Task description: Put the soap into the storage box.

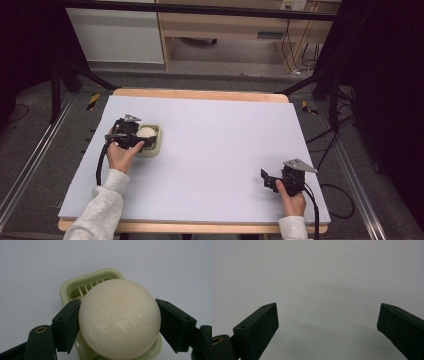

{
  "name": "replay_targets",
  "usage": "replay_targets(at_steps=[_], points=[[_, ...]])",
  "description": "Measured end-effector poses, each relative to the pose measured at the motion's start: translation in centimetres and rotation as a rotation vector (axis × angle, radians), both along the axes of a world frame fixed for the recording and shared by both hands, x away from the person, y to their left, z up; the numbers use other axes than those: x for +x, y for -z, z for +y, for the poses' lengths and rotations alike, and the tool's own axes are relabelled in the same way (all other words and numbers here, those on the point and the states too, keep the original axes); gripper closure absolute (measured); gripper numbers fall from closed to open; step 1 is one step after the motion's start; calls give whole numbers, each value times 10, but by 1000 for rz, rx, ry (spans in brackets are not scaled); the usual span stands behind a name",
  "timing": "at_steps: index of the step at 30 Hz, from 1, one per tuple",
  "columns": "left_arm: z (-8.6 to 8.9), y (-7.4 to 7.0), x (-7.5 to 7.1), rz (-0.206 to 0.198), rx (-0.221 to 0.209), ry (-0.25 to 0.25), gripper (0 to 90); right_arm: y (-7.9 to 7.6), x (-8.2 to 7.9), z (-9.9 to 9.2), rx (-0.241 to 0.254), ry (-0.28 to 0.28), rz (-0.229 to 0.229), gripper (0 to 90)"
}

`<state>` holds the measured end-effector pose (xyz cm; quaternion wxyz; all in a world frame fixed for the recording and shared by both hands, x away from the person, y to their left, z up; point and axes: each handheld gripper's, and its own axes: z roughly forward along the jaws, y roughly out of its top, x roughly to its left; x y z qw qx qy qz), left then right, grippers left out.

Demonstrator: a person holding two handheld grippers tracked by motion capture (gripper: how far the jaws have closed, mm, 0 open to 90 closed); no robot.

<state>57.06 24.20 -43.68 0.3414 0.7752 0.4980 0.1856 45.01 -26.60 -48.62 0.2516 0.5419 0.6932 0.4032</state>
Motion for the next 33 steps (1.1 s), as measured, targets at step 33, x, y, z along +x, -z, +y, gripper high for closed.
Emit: replay_targets(at_steps=[33], points=[[-2, 11, 1, 16, 28, 0, 239, 0, 0, 0, -2, 0, -2, 40]])
